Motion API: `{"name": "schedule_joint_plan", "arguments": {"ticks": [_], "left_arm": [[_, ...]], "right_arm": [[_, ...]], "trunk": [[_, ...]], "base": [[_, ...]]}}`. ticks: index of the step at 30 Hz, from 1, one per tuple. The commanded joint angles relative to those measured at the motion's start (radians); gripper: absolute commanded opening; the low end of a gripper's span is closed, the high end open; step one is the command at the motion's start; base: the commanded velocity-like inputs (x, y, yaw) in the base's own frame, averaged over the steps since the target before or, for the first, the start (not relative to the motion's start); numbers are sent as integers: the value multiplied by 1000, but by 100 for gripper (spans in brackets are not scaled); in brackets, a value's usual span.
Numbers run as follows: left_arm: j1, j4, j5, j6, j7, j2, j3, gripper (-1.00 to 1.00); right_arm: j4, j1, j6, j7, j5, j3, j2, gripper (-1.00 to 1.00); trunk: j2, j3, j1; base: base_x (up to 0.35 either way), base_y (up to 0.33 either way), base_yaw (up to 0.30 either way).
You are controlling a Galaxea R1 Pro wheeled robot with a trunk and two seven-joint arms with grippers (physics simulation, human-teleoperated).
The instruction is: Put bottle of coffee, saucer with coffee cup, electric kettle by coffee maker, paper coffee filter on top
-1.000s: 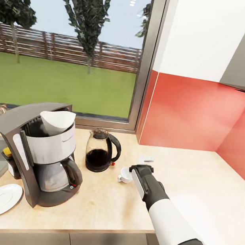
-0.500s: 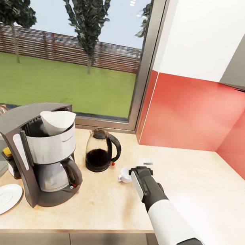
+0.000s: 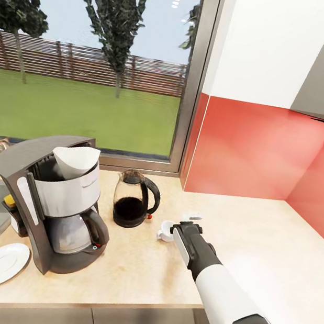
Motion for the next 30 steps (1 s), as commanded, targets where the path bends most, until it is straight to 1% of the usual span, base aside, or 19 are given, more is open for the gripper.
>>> {"name": "schedule_joint_plan", "arguments": {"ticks": [1,10,14,21,30], "left_arm": [[-1,1,-3,-1,2,0,6,100],[-1,1,-3,-2,2,-1,6,100],[-1,1,-3,-2,2,-1,6,100],[-1,1,-3,-1,2,0,6,100],[-1,1,-3,-2,2,1,6,100]], "right_arm": [[0,-1,2,-9,-10,3,0,100],[1,-1,2,-9,-10,3,0,100],[2,-1,2,-9,-10,3,0,100],[37,-1,1,-7,-11,6,0,100],[42,-1,1,-6,-12,5,0,100]], "trunk": [[-2,-2,0],[-2,-2,0],[-2,-2,0],[-2,-2,0],[-2,-2,0]], "base": [[0,0,0],[0,107,0],[0,20,0],[0,3,0],[0,0,0]]}}
